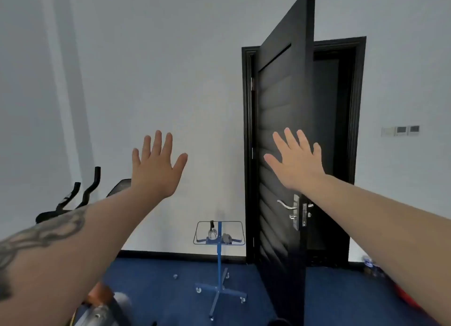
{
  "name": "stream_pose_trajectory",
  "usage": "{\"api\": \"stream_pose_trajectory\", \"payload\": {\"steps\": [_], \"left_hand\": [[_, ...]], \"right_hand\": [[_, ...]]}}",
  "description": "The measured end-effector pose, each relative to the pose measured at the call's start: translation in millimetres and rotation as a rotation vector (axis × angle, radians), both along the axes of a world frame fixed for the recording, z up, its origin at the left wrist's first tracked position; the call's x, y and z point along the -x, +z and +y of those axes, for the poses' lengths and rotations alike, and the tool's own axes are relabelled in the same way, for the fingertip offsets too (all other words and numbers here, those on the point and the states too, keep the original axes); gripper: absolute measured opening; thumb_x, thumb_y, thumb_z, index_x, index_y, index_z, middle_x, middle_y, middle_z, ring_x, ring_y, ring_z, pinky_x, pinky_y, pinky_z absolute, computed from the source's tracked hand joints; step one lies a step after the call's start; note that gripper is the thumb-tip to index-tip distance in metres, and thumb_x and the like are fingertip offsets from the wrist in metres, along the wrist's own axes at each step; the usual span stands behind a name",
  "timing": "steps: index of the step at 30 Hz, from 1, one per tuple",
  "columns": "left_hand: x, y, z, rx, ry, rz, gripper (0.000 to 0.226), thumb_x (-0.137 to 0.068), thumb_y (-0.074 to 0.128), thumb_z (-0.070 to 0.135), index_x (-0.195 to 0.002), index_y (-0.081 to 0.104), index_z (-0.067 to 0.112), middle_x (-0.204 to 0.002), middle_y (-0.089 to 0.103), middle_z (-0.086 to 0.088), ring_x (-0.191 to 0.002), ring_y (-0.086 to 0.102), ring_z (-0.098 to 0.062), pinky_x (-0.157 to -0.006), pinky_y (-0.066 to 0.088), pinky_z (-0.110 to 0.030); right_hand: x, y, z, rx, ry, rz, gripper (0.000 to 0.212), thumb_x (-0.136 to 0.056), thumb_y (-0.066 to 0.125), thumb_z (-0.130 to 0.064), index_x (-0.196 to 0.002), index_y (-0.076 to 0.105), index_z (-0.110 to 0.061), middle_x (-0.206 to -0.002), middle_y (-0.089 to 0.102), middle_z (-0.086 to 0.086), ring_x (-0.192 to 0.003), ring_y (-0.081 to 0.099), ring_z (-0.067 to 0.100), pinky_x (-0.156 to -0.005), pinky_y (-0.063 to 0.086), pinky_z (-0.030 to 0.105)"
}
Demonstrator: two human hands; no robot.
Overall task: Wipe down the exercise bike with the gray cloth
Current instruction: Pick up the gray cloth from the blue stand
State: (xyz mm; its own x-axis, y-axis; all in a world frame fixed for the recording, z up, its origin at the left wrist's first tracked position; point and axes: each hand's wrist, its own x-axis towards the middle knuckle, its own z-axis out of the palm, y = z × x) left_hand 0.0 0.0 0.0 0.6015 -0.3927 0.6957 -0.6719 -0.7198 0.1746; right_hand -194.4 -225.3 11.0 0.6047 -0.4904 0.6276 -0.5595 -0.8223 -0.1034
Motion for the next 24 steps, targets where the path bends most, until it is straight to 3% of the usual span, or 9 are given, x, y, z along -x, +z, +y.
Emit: {"api": "stream_pose_trajectory", "payload": {"steps": [5,10,24], "left_hand": [[-44,-53,-16,-0.111,0.033,0.017,0.064,-0.094,0.024,0.050,-0.150,0.007,0.024,-0.160,0.001,-0.003,-0.146,-0.002,-0.028,-0.116,0.004,-0.050],[-100,-83,-58,-0.209,0.042,0.089,0.063,-0.094,0.024,0.049,-0.150,0.009,0.023,-0.160,0.004,-0.005,-0.146,-0.001,-0.029,-0.117,0.004,-0.050],[-284,-162,-241,-0.230,0.051,0.268,0.063,-0.094,0.026,0.047,-0.150,0.010,0.023,-0.160,0.005,-0.004,-0.146,0.000,-0.027,-0.117,0.005,-0.047]], "right_hand": [[-40,-49,-15,-0.012,-0.016,0.120,0.064,-0.097,0.023,-0.053,-0.152,0.004,-0.026,-0.161,0.000,0.004,-0.147,0.000,0.024,-0.117,0.008,0.048],[-91,-81,-62,-0.047,-0.027,0.176,0.064,-0.097,0.024,-0.053,-0.151,0.007,-0.024,-0.161,0.004,0.007,-0.146,0.006,0.027,-0.116,0.012,0.047],[-303,-155,-227,-0.127,0.084,0.296,0.062,-0.098,0.030,-0.047,-0.151,0.010,-0.021,-0.160,0.008,0.008,-0.145,0.010,0.026,-0.117,0.014,0.043]]}}
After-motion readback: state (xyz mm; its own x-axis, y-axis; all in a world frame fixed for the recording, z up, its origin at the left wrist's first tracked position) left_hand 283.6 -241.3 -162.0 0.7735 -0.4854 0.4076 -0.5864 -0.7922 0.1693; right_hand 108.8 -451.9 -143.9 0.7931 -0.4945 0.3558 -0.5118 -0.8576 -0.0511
